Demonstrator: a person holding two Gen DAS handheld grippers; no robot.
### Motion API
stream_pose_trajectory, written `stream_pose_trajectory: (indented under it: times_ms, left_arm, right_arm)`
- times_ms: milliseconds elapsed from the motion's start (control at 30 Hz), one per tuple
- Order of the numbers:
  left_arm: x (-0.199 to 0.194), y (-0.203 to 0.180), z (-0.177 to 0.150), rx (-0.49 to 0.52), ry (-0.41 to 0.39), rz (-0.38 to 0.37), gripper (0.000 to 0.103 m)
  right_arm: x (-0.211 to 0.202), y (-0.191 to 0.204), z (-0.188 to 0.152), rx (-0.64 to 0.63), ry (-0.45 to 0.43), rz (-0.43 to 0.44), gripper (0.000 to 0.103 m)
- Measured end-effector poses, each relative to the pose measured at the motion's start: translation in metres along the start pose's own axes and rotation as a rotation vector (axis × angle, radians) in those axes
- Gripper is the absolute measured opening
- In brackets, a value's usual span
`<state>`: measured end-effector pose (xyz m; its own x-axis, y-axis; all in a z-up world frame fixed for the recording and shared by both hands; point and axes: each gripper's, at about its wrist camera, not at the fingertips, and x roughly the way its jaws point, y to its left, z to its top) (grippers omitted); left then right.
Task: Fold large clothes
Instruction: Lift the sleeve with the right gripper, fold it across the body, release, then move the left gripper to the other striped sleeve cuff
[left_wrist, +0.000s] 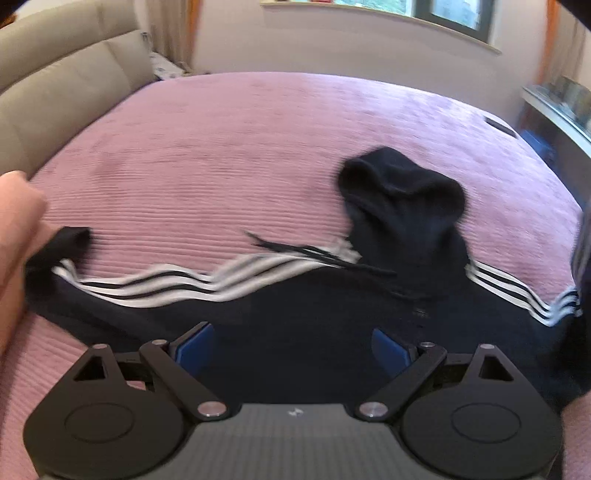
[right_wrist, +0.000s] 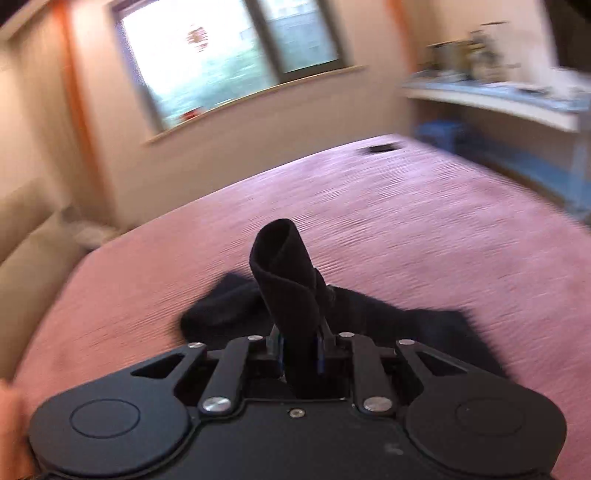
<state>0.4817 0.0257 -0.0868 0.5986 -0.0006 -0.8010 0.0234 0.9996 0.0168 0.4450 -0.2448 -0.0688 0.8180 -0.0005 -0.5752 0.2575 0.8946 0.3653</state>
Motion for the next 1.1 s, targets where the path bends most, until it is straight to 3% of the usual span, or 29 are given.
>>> stream_pose_trajectory:
  times_ms: [167, 233, 300, 333, 467, 567, 733, 800, 867, 933, 1033, 1067, 1100]
  left_arm:
    - [0.003, 0.074, 0.003, -0.085, -0.01, 0.051, 0.094]
    - [0.01, 0.098, 0.0, -0.116, -0.001, 0.066, 0.094]
    - [0.021, 0.117, -0.005, -0.135, 0.016, 0.065, 0.094]
    - [0.028, 0.122, -0.008, -0.139, 0.031, 0.054, 0.094]
    - [0.062, 0.126, -0.018, -0.148, 0.094, -0.041, 0.093]
    - [0.079, 0.114, -0.019, -0.128, 0.103, -0.123, 0.092]
    - [0.106, 0.098, 0.001, -0.092, 0.073, -0.138, 0.092]
    - [0.127, 0.099, 0.01, -0.116, 0.084, -0.12, 0.092]
    - [0.15, 0.102, 0.018, -0.132, 0.115, -0.148, 0.09]
    - [0.17, 0.098, 0.022, -0.137, 0.154, -0.196, 0.074]
    - [0.169, 0.086, 0.024, -0.074, 0.116, -0.164, 0.025]
    - [0.162, 0.087, 0.025, -0.071, 0.103, -0.202, 0.004]
    - [0.151, 0.091, 0.028, -0.111, 0.088, -0.269, 0.004]
  right_arm:
    - [0.047, 0.096, -0.042, -0.044, 0.084, 0.13, 0.023]
    - [0.07, 0.123, -0.065, -0.072, 0.181, 0.173, 0.042]
    - [0.093, 0.132, -0.085, -0.088, 0.32, 0.235, 0.074]
    - [0.098, 0.129, -0.092, -0.097, 0.356, 0.232, 0.074]
    - [0.096, 0.097, -0.103, -0.124, 0.407, 0.148, 0.074]
    - [0.082, 0.056, -0.108, -0.155, 0.374, -0.007, 0.074]
    - [0.078, -0.02, -0.088, -0.227, 0.297, -0.289, 0.074]
    - [0.078, -0.041, -0.082, -0.214, 0.287, -0.347, 0.074]
    - [0.076, -0.051, -0.082, -0.191, 0.279, -0.377, 0.074]
    - [0.076, -0.057, -0.084, -0.17, 0.285, -0.407, 0.074]
    - [0.082, -0.062, -0.088, -0.151, 0.306, -0.421, 0.074]
    - [0.089, -0.063, -0.089, -0.15, 0.31, -0.423, 0.074]
    - [0.088, -0.063, -0.089, -0.15, 0.31, -0.421, 0.074]
